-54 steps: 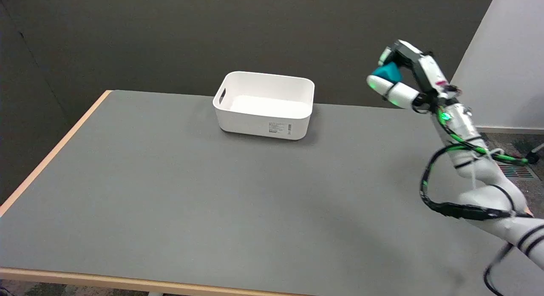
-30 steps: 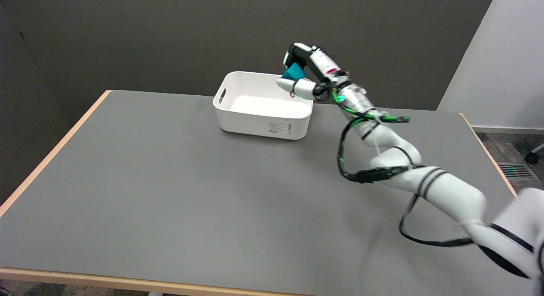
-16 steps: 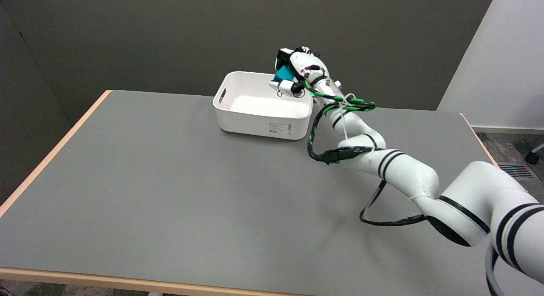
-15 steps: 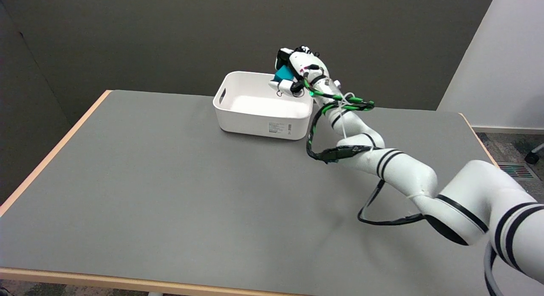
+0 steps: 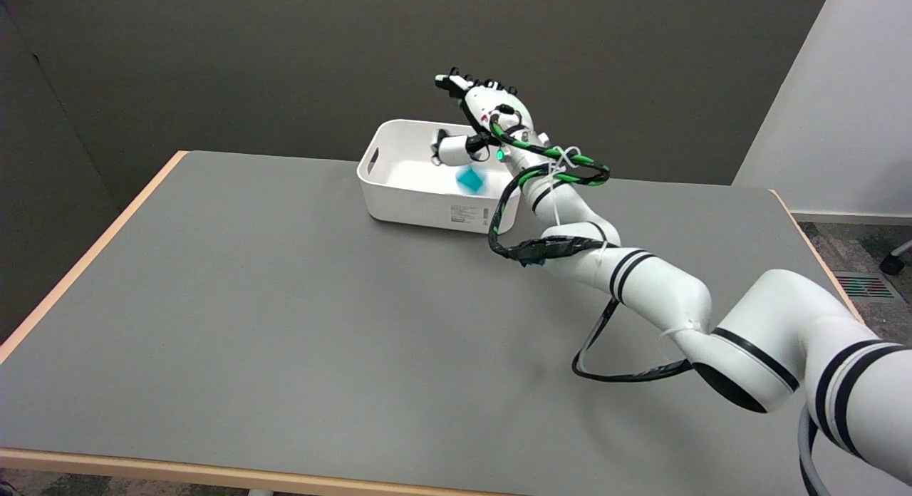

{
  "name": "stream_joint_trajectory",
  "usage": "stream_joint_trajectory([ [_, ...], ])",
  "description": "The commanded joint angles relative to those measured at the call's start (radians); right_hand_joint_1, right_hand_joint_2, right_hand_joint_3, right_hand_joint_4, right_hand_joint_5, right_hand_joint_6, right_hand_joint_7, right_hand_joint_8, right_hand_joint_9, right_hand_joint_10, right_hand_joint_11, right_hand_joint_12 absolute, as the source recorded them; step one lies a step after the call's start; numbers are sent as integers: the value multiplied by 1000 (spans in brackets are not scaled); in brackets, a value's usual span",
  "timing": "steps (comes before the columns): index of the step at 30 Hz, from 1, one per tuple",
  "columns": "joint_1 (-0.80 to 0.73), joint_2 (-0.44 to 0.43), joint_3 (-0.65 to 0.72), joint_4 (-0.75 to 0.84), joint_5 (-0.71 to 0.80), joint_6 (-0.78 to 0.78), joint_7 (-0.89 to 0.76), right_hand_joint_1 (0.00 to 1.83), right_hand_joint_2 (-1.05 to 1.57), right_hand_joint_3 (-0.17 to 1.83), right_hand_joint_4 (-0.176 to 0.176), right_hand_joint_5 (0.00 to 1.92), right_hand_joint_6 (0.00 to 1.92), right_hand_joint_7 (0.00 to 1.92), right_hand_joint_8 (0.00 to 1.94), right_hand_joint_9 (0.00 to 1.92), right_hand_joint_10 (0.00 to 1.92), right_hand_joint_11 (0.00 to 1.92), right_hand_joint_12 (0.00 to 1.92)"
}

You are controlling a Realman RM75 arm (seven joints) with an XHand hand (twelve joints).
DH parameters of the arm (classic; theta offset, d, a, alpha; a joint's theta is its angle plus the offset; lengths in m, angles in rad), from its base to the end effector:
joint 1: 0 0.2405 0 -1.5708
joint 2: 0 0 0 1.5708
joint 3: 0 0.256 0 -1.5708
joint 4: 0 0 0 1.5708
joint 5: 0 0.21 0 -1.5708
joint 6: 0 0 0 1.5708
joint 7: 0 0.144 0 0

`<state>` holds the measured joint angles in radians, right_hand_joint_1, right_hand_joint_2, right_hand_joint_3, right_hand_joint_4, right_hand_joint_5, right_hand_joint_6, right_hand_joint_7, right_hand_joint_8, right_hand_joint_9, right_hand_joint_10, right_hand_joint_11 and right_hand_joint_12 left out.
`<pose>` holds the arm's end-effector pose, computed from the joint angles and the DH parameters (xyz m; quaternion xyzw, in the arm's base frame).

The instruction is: Place blue wooden cube into white box.

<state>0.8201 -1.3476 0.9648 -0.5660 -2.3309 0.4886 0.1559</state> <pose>-0.2031 -0.5239 0.2716 0.7098 -0.0626 0.1919 0.6749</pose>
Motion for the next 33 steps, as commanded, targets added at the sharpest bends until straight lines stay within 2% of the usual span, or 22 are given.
stream_joint_trajectory([
  [1, -129, 25, 5, -240, 255, -49, -94, 411, 668, 984, 40, 133, 382, 216, 329, 229, 719, 153, 1326],
  [7, -190, 46, 73, -320, 275, 3, -94, 355, 680, 939, 39, 96, 330, 169, 288, 185, 680, 104, 1281],
  [8, -213, 50, 110, -348, 292, 13, -88, 364, 700, 891, 38, 86, 319, 159, 274, 173, 670, 88, 1283],
  [10, -264, 66, 200, -429, 369, 32, -65, 312, 657, 965, 34, 85, 217, 117, 263, 134, 635, 77, 1223],
  [13, -380, 109, 308, -559, 527, 76, 31, 255, 635, 985, 41, 64, 158, 91, 213, 105, 599, 49, 1147],
  [16, -522, 186, 365, -661, 645, 151, 250, 193, 629, 990, 57, 19, 161, 38, 180, 62, 537, 6, 1007],
  [18, -636, 245, 387, -693, 672, 240, 377, 207, 639, 1009, 60, 11, 172, 12, 187, 41, 500, 0, 922],
  [21, -748, 299, 400, -710, 670, 367, 411, 341, 670, 1047, 54, 24, 153, -1, 131, 14, 387, -1, 702],
  [24, -850, 321, 404, -684, 677, 546, 491, 211, 722, 940, 55, 0, 232, -1, 130, 2, 400, -1, 622],
  [26, -883, 301, 403, -622, 704, 671, 679, 216, 754, 876, 45, 15, 285, 14, 189, 21, 459, -1, 664],
  [28, -888, 272, 399, -555, 732, 751, 923, 228, 696, 1001, 32, 85, 311, 121, 230, 93, 579, -1, 880],
  [30, -886, 243, 400, -497, 737, 787, 1189, 235, 725, 993, 22, 127, 372, 205, 293, 171, 659, 1, 1087],
  [32, -888, 226, 390, -427, 716, 810, 1414, 232, 732, 993, 15, 111, 355, 202, 290, 175, 664, 11, 1111],
  [33, -888, 222, 383, -400, 704, 823, 1469, 226, 733, 995, 10, 99, 332, 187, 281, 175, 668, 23, 1126],
])
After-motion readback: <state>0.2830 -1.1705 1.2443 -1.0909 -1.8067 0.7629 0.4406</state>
